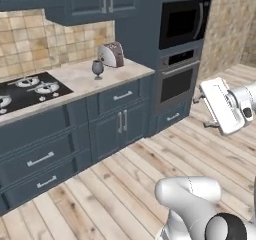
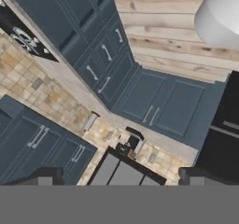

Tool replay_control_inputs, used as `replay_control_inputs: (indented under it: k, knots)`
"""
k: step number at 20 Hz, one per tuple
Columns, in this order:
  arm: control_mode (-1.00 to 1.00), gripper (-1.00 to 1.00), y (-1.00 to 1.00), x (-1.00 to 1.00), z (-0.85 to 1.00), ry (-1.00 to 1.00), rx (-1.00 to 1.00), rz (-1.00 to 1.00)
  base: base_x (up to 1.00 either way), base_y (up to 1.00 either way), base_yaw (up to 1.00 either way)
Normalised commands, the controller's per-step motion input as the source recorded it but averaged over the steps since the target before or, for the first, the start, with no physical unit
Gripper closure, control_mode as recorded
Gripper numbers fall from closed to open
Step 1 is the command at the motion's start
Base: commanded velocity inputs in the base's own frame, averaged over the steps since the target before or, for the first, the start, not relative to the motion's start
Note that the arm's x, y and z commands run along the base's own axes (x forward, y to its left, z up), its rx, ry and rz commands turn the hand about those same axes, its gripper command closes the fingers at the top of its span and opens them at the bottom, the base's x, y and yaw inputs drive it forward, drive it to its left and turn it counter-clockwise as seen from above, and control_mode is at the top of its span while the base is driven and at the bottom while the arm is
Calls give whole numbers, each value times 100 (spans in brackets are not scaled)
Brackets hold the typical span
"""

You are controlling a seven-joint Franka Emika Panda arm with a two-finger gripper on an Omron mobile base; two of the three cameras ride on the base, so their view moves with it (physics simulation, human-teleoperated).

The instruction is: Retrieve the wine glasses from the counter and place one next to each plate.

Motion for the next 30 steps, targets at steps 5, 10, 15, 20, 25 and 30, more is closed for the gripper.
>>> replay_control_inputs:
  k: [5, 10, 15, 20, 25, 30]
  knots:
    - [100, -100, 0, 0, 0, 0, 0, 0, 100, 63, -20]
    - [100, -100, 0, 0, 0, 0, 0, 0, 100, 25, -10]
    - [100, -100, 0, 0, 0, 0, 0, 0, 100, 0, 0]
    - [100, -100, 0, 0, 0, 0, 0, 0, 100, -5, 2]
    - [100, -100, 0, 0, 0, 0, 0, 0, 100, 0, 0]
    - [100, -100, 0, 0, 0, 0, 0, 0, 79, 2, 3]
